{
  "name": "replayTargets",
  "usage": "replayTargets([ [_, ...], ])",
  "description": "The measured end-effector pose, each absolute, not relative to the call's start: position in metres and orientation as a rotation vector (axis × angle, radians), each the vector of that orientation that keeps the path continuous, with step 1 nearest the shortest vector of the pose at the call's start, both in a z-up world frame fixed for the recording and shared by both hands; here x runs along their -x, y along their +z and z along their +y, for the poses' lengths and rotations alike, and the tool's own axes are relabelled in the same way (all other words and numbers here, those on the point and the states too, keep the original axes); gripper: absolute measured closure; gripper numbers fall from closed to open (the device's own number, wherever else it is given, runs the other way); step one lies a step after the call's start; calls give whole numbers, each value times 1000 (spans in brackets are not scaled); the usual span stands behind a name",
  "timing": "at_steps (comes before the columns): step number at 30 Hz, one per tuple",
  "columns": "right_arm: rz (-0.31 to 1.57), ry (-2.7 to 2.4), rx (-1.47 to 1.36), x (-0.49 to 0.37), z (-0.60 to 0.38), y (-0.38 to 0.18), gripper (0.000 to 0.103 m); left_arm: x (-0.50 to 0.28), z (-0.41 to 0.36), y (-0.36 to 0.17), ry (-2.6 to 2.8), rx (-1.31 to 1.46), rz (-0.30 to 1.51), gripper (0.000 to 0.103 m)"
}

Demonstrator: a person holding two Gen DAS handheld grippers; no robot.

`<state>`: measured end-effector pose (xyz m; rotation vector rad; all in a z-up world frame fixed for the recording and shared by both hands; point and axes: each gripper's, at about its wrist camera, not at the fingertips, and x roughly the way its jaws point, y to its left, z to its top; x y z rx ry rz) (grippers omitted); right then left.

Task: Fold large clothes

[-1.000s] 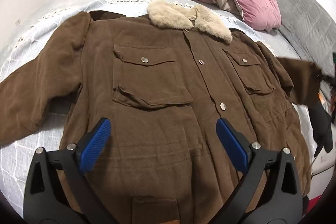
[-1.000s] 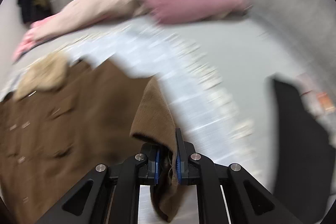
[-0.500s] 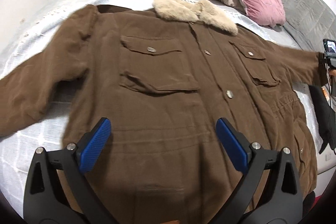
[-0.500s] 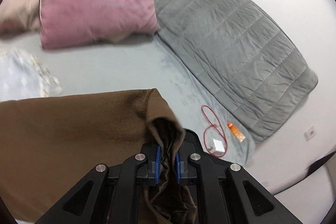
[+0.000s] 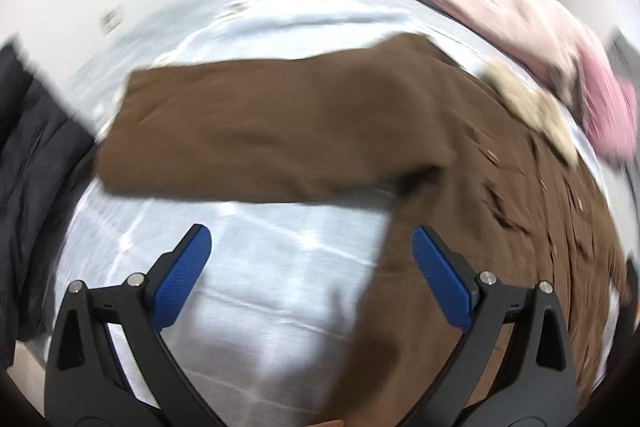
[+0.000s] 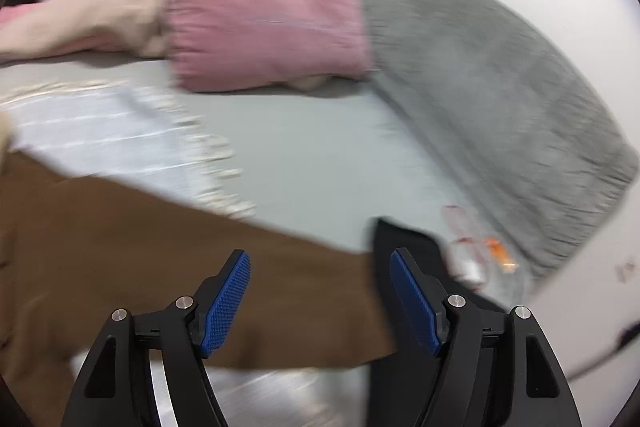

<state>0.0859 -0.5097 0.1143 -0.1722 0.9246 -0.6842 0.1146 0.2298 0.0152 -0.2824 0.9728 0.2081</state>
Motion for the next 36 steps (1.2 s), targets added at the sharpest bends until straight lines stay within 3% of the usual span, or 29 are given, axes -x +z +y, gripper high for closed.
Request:
replayTargets([
  [7, 908, -436, 100, -66, -410, 106, 30, -117, 319, -32, 252, 694, 985, 3],
  [11, 902, -375, 77, -63, -366, 98, 30, -130, 343, -51, 316, 775, 876, 3],
  [13, 907, -360, 67, -57, -356, 93, 30, -142, 347, -49, 389, 727, 831, 9],
  [14, 913, -357, 66, -56, -354, 91, 30, -149, 351, -47, 434, 703, 828, 25],
  [15, 920, -360, 65, -55, -350, 90, 30, -155, 351, -44, 477, 672, 825, 71],
  [16, 924, -362, 62, -53, -351, 88, 30, -162, 352, -43, 493, 657, 843, 93],
  [17, 931, -365, 56, -52, -350, 86, 30, -167, 355, -37, 494, 659, 843, 97],
  [24, 936, -402, 25, -30, -356, 86, 30, -134, 351, 64, 714, 273, 431, 97],
  [29, 953, -417, -34, -18, -368, 84, 30, -154, 390, 39, 820, 207, 760, 83],
  [31, 954, -381, -65, -8, -369, 85, 30, -141, 379, 40, 709, 199, 780, 63],
  [32, 953, -358, -73, -4, -369, 85, 30, -140, 372, 42, 672, 192, 779, 37],
  [33, 955, -337, -77, 1, -368, 85, 30, -134, 364, 46, 626, 182, 769, 17],
  [36, 979, -287, -100, 15, -365, 82, 29, -119, 332, 57, 457, 128, 770, 15],
])
